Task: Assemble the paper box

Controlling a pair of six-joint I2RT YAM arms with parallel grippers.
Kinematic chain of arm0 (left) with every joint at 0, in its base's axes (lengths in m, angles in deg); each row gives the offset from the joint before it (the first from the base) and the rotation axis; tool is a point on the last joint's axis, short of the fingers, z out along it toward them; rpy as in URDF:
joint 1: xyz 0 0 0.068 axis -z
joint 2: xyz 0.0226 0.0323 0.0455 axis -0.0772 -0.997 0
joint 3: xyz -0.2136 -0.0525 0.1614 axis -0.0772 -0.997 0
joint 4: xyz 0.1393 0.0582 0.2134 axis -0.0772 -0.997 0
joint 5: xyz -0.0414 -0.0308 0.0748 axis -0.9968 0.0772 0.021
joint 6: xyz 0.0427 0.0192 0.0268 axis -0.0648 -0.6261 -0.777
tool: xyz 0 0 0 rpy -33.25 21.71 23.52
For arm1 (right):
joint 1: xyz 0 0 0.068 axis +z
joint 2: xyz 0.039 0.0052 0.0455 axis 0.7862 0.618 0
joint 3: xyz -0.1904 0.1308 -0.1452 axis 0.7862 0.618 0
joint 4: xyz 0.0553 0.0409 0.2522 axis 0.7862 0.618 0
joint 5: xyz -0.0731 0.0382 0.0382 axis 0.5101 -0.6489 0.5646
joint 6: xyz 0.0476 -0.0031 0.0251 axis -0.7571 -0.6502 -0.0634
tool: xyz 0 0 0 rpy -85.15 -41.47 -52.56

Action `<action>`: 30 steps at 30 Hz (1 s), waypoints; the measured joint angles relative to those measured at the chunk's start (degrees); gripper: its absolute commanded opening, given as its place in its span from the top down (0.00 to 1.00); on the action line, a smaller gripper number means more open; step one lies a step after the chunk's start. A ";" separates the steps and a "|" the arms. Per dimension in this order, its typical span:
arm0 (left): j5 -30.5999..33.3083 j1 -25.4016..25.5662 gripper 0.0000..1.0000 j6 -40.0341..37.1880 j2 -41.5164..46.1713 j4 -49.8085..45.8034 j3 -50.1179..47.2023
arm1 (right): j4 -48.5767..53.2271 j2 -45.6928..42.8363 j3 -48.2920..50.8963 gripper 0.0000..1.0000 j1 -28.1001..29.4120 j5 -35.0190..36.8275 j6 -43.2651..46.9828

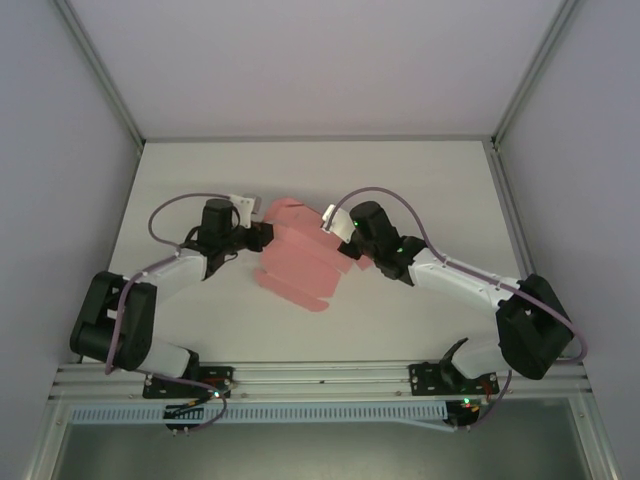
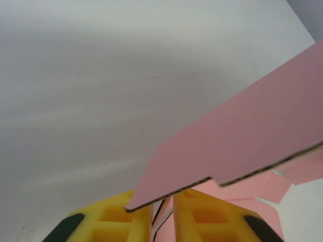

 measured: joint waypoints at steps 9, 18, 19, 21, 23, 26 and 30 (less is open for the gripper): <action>1.66 3.85 1.00 -2.27 2.49 2.45 -2.27 | 1.81 0.00 -0.31 1.00 -0.63 -0.07 -1.09; 14.58 13.70 1.00 -4.37 3.76 -1.38 -1.11 | 2.25 0.00 -0.31 1.00 -0.85 0.22 -2.56; 16.11 14.91 1.00 -4.37 3.67 -1.97 -0.70 | 2.25 0.00 -0.31 1.00 -0.79 0.22 -2.58; 19.12 17.31 1.00 -4.28 3.19 -2.82 0.22 | 2.21 0.00 -0.33 1.00 -0.55 0.31 -2.60; 21.18 18.93 1.00 -4.09 2.45 -3.54 0.87 | 2.21 0.00 -0.33 1.00 -0.37 0.50 -2.60; 22.95 20.37 1.00 -3.50 1.14 -3.96 1.14 | 2.21 0.07 -0.33 1.00 -0.15 1.03 -2.56; 23.82 20.65 1.00 -1.95 0.00 -4.39 1.44 | 2.21 0.39 -0.33 1.00 0.63 1.70 -2.29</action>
